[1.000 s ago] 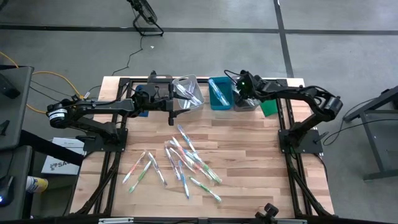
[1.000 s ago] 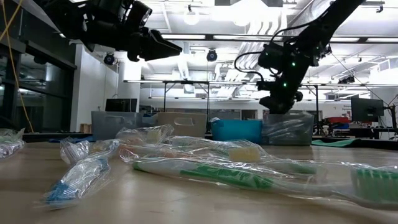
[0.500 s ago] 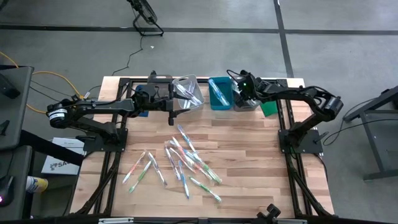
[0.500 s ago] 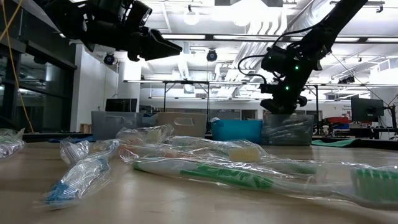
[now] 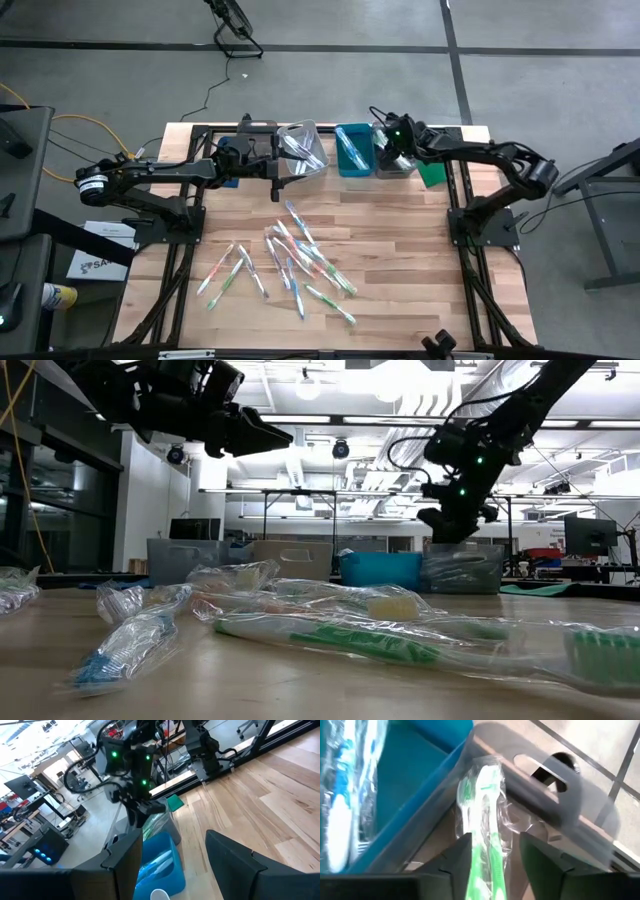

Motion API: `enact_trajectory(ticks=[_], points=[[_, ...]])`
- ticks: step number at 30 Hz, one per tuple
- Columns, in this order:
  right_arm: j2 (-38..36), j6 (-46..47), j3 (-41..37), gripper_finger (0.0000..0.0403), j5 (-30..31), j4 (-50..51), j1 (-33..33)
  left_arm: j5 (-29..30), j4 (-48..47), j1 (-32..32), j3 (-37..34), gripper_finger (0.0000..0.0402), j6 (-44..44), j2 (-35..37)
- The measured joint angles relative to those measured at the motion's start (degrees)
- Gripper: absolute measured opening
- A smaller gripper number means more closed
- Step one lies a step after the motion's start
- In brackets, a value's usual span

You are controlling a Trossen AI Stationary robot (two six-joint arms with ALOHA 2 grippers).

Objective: Pick & Place Toothbrushes
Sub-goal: Put the green toothbrush into the right black bin

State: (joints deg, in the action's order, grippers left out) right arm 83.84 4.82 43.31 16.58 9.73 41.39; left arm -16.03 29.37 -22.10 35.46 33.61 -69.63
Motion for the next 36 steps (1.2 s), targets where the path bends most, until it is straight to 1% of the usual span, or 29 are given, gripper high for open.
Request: enact_trajectory(ticks=[4,7,12,14,16,20,25,33,36], points=[[-4.4,2.8,0.0,0.0203,-1.0,2.9,-0.1,0.0,-0.6,0.0,0.0,0.0212,0.4,0.0],[-8.3,6.3,0.0,0.0219,-4.8,5.9,-0.1,0.0,-0.7,0.0,0.0,0.0212,0.5,0.0],[-14.1,11.7,0.0,0.0219,-14.9,9.5,-1.0,0.4,-0.8,0.0,0.0,0.0212,0.6,0.0],[-15.4,12.4,0.0,0.0215,-17.3,10.6,-3.1,0.6,-0.8,0.0,0.0,0.0212,0.6,0.0],[-16.3,13.1,0.0,0.0211,-18.2,11.2,-5.8,0.6,-0.8,0.0,0.0,0.0212,0.6,0.0],[-17.0,13.5,0.0,0.0205,-18.1,11.5,-12.4,0.6,-0.8,0.0,0.0,0.0212,0.6,0.0],[-17.0,16.5,0.0,0.0201,-17.1,11.5,-20.3,0.7,-0.8,0.0,0.0,0.0212,0.6,0.0],[-17.0,21.4,0.0,0.0201,-9.7,11.4,-33.7,0.7,-1.5,0.0,0.0,0.0212,-0.6,0.0],[-17.0,25.3,0.0,0.0201,-6.3,10.4,-38.9,0.7,-2.2,0.0,0.0,0.0212,-0.9,0.0]])
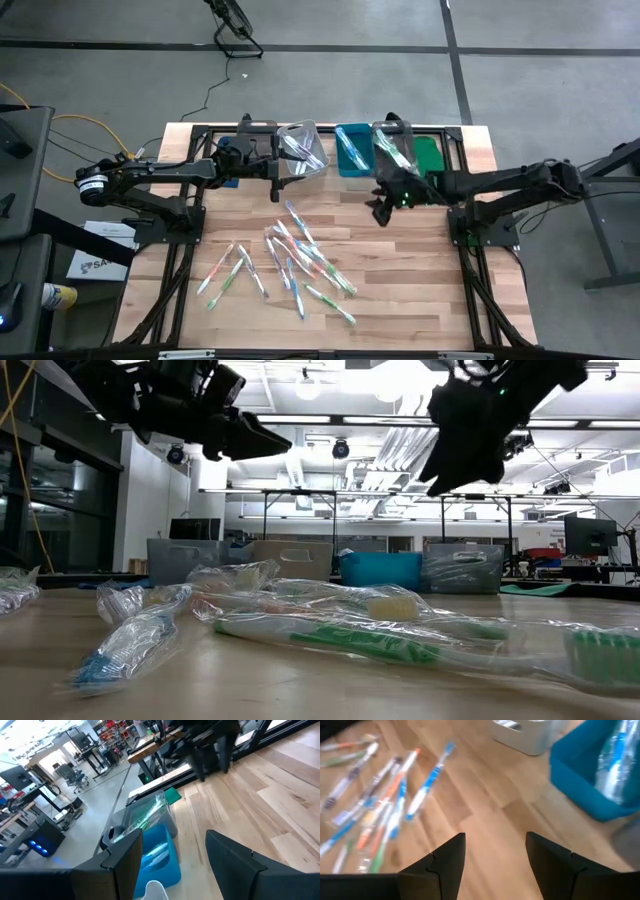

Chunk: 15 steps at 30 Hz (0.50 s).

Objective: Pick & Place Toothbrushes
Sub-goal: Put the green toothbrush into the right black bin

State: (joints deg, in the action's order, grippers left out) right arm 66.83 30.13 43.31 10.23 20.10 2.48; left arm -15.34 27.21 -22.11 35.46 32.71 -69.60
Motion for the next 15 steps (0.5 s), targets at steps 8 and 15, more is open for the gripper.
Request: enact_trajectory(ticks=[8,15], points=[[1.8,8.5,0.0,0.0201,10.4,-4.6,-14.0,-1.6,-0.8,0.1,0.0,0.0212,-1.5,0.0],[9.8,9.1,0.0,0.0201,13.9,-17.4,-21.4,-1.8,-1.4,3.2,0.0,0.0212,-1.5,0.0]])
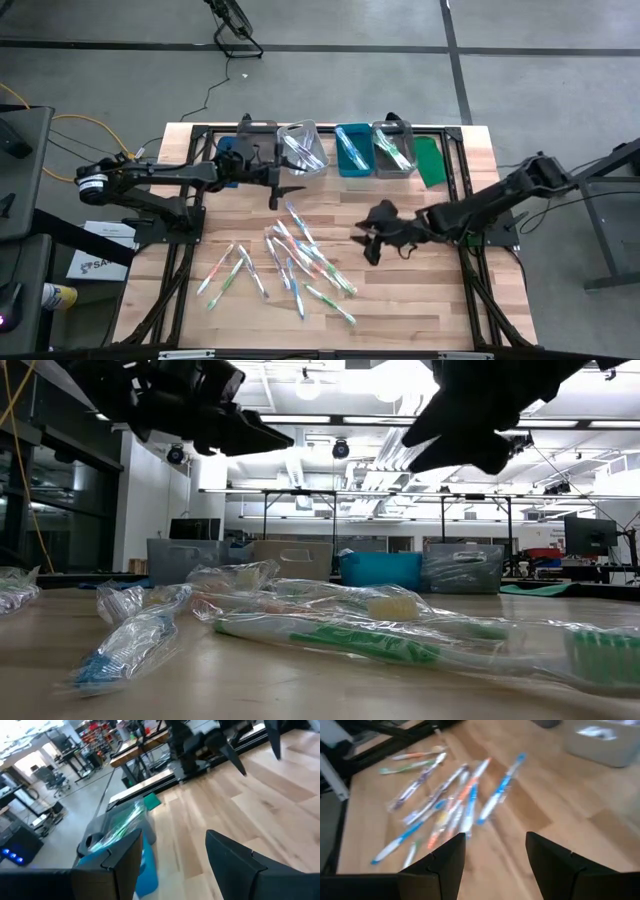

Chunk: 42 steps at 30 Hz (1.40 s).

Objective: Pick & Place Toothbrushes
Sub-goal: Put the green toothbrush into the right black bin

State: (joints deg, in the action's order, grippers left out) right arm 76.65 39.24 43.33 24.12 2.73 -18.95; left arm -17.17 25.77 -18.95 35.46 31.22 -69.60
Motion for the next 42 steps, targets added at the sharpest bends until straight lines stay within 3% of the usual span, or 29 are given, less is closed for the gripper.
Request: enact_trajectory(ticks=[7,12,17,25,35,42], points=[[8.4,0.2,1.7,0.0201,0.2,-10.3,-4.3,0.3,-0.6,4.1,0.0,0.0212,-1.5,0.0],[14.6,-2.7,9.2,0.0201,2.4,-9.8,-6.9,5.2,5.9,11.2,-7.1,0.0212,-4.1,0.0],[20.2,-3.2,18.7,0.0201,2.7,-0.3,-6.9,8.7,14.3,12.1,-12.3,0.0212,-3.2,4.9],[28.6,-0.9,29.9,0.0201,4.3,11.0,-6.9,8.9,7.4,12.3,-14.6,0.0212,0.1,15.1],[33.9,1.4,30.7,0.0201,8.5,13.6,-9.7,9.2,6.0,12.2,-16.5,0.0212,1.6,17.7],[40.0,4.5,30.7,0.0201,16.0,12.6,-11.3,9.2,6.0,12.2,-16.5,0.0212,1.9,17.7]])
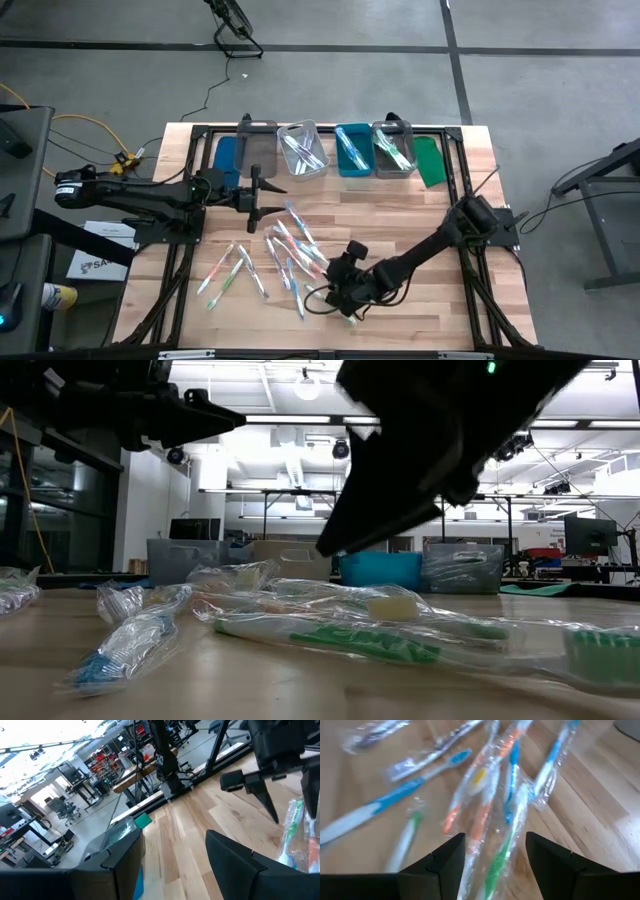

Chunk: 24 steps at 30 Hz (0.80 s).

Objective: Pick & Place Toothbrushes
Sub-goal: Put the green toothbrush into the right black bin

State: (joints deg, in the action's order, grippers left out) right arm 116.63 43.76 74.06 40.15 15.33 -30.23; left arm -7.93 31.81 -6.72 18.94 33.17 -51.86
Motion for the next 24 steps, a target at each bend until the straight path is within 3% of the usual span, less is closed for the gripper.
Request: enact_trajectory(ticks=[15,19,24], points=[[3.7,3.2,0.0,0.0193,1.0,0.7,2.5,0.1,-0.3,0.0,0.0,0.0212,-0.3,0.0],[3.8,3.7,0.0,0.0161,-2.2,1.1,3.5,0.1,-0.3,0.0,0.0,0.0212,-0.3,0.0],[3.7,3.5,0.0,0.0094,-2.0,1.3,3.7,0.1,-0.3,0.0,0.0,0.0212,-0.2,0.0]])
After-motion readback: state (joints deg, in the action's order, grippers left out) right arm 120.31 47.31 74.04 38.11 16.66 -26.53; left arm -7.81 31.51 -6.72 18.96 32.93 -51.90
